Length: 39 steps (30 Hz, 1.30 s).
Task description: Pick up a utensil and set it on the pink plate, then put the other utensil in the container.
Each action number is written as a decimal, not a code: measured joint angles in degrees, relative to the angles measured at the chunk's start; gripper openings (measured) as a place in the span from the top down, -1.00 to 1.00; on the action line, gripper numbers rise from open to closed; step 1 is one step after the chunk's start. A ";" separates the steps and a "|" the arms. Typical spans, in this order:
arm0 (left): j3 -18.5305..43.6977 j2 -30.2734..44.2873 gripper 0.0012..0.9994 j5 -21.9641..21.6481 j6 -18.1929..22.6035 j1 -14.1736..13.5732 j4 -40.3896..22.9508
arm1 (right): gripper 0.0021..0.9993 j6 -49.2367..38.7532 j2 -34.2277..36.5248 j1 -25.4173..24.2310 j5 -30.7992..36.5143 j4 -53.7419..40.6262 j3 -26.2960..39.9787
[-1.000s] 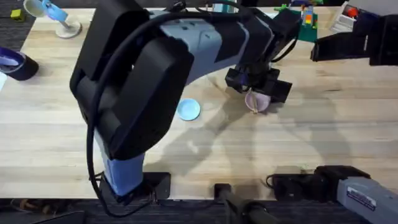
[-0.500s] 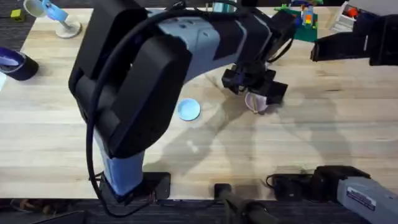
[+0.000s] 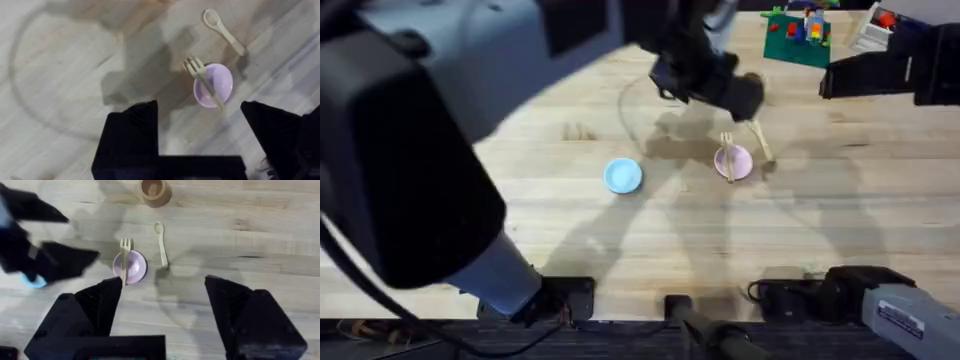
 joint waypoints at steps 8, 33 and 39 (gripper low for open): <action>0.00 -0.15 -0.99 13.29 17.02 13.96 1.89 | -0.99 0.00 0.01 0.00 0.00 0.00 0.00; 0.00 -0.16 -0.99 26.52 59.63 16.90 10.45 | -0.99 -0.26 0.79 0.00 -0.20 -0.15 0.13; 0.00 -0.16 -0.99 26.52 59.93 17.29 10.45 | -0.99 -0.47 6.41 0.02 0.13 -2.20 0.28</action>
